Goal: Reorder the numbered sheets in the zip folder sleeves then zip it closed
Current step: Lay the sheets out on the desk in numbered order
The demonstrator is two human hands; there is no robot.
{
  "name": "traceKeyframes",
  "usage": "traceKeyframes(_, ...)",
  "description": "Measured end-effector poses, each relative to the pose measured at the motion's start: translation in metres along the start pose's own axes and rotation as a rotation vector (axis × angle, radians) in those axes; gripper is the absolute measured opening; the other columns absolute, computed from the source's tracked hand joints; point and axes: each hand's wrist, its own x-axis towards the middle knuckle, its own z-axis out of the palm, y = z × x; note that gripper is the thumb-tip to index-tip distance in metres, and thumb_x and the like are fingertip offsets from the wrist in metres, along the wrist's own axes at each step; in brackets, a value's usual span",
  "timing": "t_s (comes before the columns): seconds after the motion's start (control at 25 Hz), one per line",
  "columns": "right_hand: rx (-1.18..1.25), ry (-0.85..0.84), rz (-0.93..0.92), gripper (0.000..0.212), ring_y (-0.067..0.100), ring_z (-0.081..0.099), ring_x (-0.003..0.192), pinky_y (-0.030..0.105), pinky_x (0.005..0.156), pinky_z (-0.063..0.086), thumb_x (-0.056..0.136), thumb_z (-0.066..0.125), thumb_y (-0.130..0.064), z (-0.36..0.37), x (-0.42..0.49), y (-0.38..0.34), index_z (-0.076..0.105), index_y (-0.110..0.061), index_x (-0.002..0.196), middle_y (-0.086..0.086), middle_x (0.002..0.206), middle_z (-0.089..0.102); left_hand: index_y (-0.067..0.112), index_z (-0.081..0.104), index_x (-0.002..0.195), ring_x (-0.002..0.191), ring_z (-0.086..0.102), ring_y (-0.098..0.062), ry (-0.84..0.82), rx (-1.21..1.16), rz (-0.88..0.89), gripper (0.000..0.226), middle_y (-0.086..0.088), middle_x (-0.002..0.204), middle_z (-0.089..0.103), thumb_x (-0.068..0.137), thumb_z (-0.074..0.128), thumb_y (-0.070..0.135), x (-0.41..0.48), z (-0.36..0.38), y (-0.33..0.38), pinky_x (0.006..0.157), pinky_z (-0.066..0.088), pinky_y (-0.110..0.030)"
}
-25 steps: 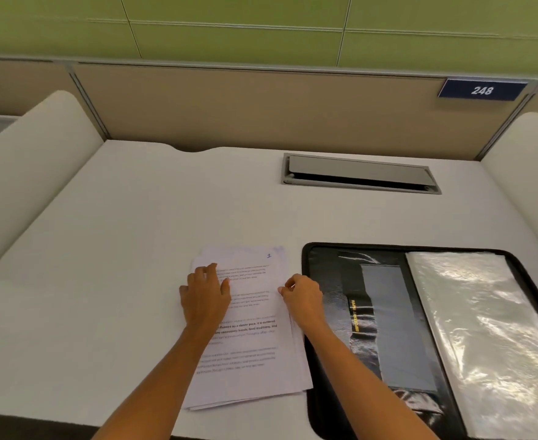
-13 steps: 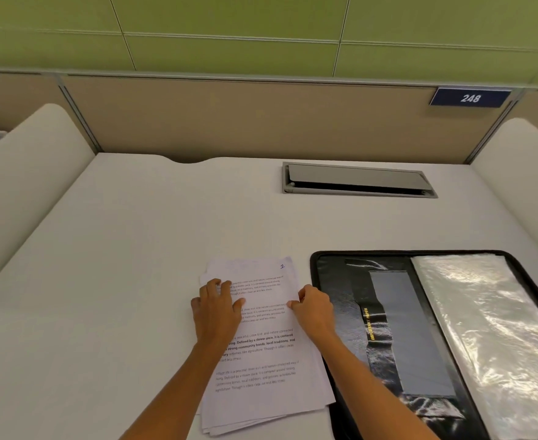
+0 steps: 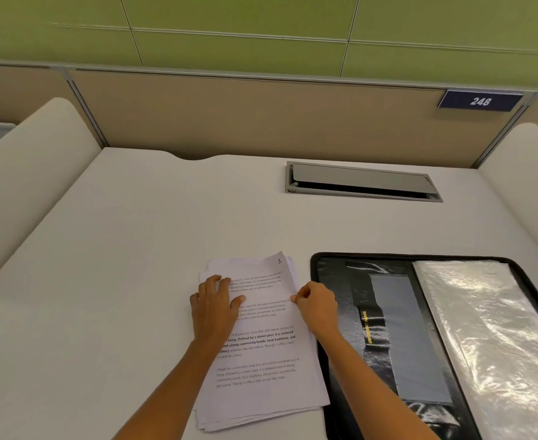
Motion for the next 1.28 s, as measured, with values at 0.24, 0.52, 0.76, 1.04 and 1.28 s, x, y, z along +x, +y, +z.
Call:
traceKeyframes(0.24,0.14,0.011,-0.01,0.01,0.016,0.059,0.079,0.026,0.066,0.046,0.09,0.066,-0.023,-0.01,0.008,0.006,0.059,-0.017,0.089,0.002,0.09,0.064,0.015,0.051,0.135,0.126,0.045,-0.026,0.004,-0.043,-0.054,0.057,-0.008,0.138,0.049,0.089,0.062,0.045,0.001,-0.003,0.01,0.104,0.036,-0.045)
traceKeyframes(0.52,0.384,-0.071,0.091,0.005,0.023,0.066,0.088,0.038,0.08,0.057,0.091,0.062,-0.011,-0.028,0.025,0.018,0.064,-0.016,0.091,0.004,0.085,0.069,0.015,0.045,0.139,0.121,0.047,-0.026,-0.003,-0.052,-0.124,0.059,-0.009,0.135,0.051,0.091,0.056,0.049,0.007,-0.006,0.023,0.1,0.037,-0.043)
traceKeyframes(0.76,0.649,-0.186,0.188,0.009,0.022,0.067,0.079,0.029,0.061,0.054,0.091,0.06,-0.003,-0.058,0.046,0.016,0.063,-0.009,0.085,0.01,0.09,0.07,0.015,0.04,0.143,0.123,0.047,-0.027,0.01,-0.133,-0.25,0.057,-0.008,0.134,0.054,0.096,0.05,0.045,0.022,-0.012,0.043,0.102,0.033,-0.046)
traceKeyframes(1.04,0.788,-0.226,0.217,0.007,0.02,0.066,0.071,0.031,0.06,0.055,0.09,0.062,0.001,-0.087,0.077,0.005,0.063,-0.006,0.087,0.01,0.085,0.07,0.012,0.059,0.124,0.084,0.062,-0.02,0.034,-0.507,-0.315,0.037,-0.007,0.106,0.069,0.097,0.053,0.036,0.047,-0.025,0.072,0.077,0.049,-0.033)
traceKeyframes(1.28,0.821,-0.243,0.188,0.006,0.026,0.069,0.083,0.034,0.066,0.058,0.089,0.066,-0.004,-0.096,0.103,-0.017,0.065,-0.005,0.094,0.012,0.096,0.071,0.008,0.063,0.116,0.085,0.058,-0.021,0.128,-0.639,-0.444,0.025,-0.008,0.101,0.069,0.1,0.05,0.023,0.085,-0.034,0.087,0.073,0.04,-0.03)
